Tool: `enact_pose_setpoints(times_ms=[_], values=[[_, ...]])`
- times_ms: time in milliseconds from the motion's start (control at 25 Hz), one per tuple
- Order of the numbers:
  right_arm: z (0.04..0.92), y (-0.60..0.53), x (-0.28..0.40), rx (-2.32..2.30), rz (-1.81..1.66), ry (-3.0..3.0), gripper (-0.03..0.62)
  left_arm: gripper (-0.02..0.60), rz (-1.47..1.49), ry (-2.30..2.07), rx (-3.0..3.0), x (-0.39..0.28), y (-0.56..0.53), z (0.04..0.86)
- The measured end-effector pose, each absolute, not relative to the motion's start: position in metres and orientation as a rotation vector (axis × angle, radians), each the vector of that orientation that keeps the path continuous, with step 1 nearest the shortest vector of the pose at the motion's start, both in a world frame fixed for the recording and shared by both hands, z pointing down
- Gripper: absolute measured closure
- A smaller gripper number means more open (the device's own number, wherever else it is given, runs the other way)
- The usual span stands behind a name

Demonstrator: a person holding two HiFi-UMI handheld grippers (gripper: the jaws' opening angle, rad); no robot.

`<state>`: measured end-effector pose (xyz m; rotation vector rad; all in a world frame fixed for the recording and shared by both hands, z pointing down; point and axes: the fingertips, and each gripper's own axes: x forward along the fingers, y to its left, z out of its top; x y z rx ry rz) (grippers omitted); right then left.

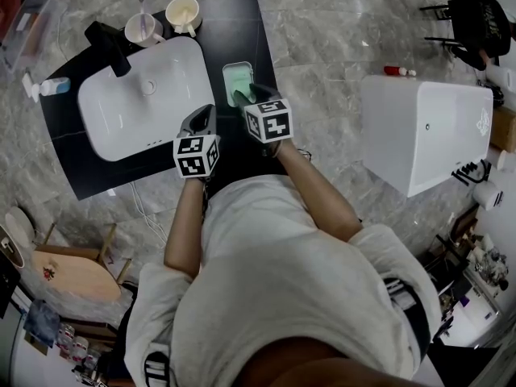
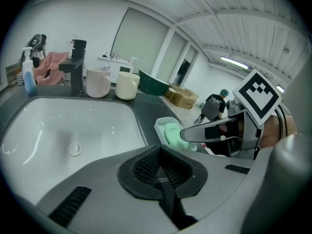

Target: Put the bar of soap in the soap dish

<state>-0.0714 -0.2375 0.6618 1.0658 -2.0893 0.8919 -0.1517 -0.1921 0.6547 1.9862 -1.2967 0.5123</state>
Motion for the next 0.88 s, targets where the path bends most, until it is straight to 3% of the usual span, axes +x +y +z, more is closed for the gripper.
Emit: enact_pose_setpoints(times_ms=[880], values=[[0.645,-0.180,-0.054,1.147,0.873,-2.129,0.441,0.565,0.532,-1.254,2.099,-0.129,-0.153,0.635]])
